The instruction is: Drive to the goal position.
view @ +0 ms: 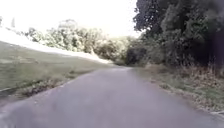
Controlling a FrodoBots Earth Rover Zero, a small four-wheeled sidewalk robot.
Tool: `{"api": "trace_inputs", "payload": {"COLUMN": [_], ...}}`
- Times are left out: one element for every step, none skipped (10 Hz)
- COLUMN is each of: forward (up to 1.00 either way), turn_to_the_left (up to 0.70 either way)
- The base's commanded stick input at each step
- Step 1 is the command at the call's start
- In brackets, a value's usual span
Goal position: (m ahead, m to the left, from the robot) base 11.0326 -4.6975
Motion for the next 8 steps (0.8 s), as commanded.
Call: {"api": "trace_inputs", "payload": {"forward": [1.0,1.0,1.0,1.0,1.0,1.0,1.0,1.0], "turn_to_the_left": [0.0,0.0,0.0,0.0,0.0,0.0,0.0,0.0]}}
